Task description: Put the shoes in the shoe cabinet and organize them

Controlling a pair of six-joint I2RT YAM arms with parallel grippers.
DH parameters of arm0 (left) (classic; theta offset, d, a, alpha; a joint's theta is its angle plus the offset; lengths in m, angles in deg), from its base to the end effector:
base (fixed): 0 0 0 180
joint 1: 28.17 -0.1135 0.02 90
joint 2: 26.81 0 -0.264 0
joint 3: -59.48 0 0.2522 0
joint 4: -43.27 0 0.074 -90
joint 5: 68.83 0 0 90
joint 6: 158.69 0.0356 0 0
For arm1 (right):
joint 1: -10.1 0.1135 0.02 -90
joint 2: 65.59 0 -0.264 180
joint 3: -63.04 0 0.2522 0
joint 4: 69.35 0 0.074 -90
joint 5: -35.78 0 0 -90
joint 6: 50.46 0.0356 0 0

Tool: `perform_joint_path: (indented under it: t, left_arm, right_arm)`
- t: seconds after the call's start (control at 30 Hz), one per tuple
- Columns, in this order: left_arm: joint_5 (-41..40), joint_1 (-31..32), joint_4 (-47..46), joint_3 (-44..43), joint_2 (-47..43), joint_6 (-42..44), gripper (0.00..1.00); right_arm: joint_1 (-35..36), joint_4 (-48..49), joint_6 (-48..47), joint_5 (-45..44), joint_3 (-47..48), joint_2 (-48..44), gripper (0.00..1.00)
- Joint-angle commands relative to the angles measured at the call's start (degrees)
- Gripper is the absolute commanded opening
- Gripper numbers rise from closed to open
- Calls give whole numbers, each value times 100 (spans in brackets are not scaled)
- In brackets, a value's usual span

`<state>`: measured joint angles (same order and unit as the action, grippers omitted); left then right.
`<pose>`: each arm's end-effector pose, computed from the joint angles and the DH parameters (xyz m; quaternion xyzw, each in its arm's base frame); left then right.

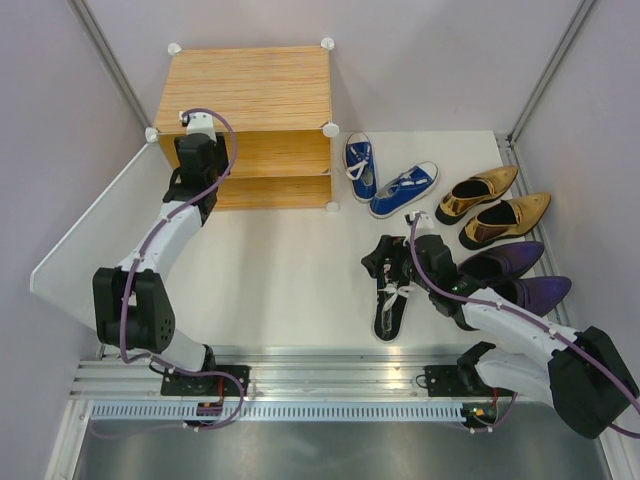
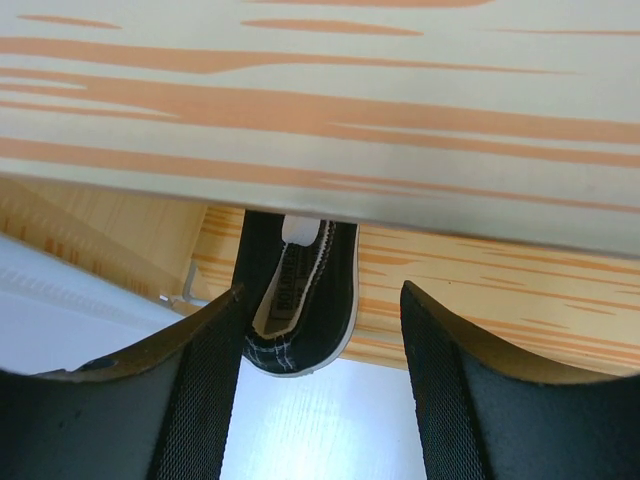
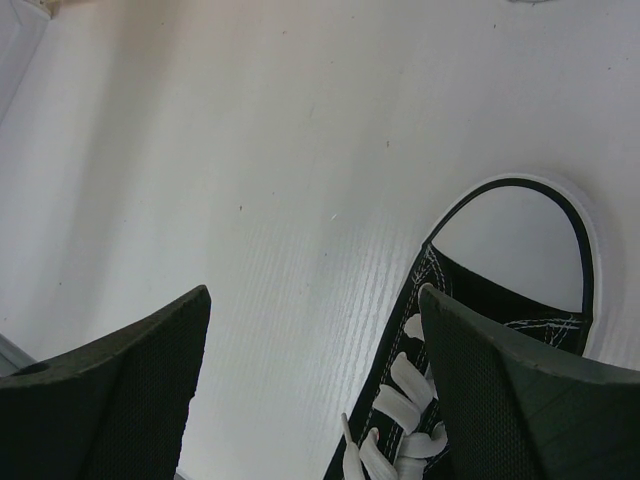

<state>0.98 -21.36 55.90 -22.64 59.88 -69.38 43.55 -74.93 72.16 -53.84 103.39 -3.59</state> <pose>0.3577 -0.0303 0.3252 -0.0616 0.7969 0.1026 0.5922 0.1900 0.1258 0.2034 -0.0079 0.8536 0.2863 0.4350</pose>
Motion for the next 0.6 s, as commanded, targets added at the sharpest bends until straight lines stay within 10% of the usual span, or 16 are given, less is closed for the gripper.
perform_joint_path:
  t: [0.0,0.37,0.57]
  left_arm:
    - [-91,-92,-81,-239,154,210,66]
    - [-47,-259,-177,-327,365,209,64]
    - [181,-355,-160,-371,559,122,34]
  right_arm:
    - [-49,201,-125,-135,31,41,89]
    - [-58,201,-142,-144,74,155,89]
    - [-76,192,-151,-170,57,128,89]
